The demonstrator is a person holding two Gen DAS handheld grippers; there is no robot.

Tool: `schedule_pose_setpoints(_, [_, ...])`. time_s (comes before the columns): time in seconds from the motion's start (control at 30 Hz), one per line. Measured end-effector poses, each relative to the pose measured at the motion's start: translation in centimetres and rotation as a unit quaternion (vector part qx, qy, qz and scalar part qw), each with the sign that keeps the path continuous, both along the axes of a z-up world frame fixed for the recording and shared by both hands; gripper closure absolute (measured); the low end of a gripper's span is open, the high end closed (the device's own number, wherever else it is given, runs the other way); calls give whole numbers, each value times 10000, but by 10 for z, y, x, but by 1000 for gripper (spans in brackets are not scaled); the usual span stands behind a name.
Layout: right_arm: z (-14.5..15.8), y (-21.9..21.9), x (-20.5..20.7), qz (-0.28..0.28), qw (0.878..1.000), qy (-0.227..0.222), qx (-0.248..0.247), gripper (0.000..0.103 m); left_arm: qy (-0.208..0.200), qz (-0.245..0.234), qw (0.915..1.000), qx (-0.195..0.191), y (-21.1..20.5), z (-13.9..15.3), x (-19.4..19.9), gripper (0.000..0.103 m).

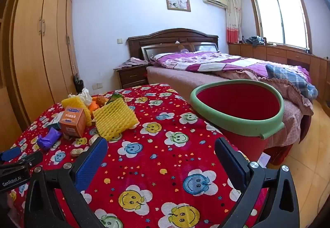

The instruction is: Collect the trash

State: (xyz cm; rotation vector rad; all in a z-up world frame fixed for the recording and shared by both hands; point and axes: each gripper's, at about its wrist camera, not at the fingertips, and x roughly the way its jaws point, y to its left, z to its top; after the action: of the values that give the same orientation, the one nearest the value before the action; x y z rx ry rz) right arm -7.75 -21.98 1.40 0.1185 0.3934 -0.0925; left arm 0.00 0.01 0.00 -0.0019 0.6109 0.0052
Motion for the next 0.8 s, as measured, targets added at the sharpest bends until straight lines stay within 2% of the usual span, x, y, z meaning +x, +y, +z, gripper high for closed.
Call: schedule_pose_setpoints(0.8, [0,0,0,-1,10000,9,1,0,43,-5,10000,-22,-6,-2,-1,15])
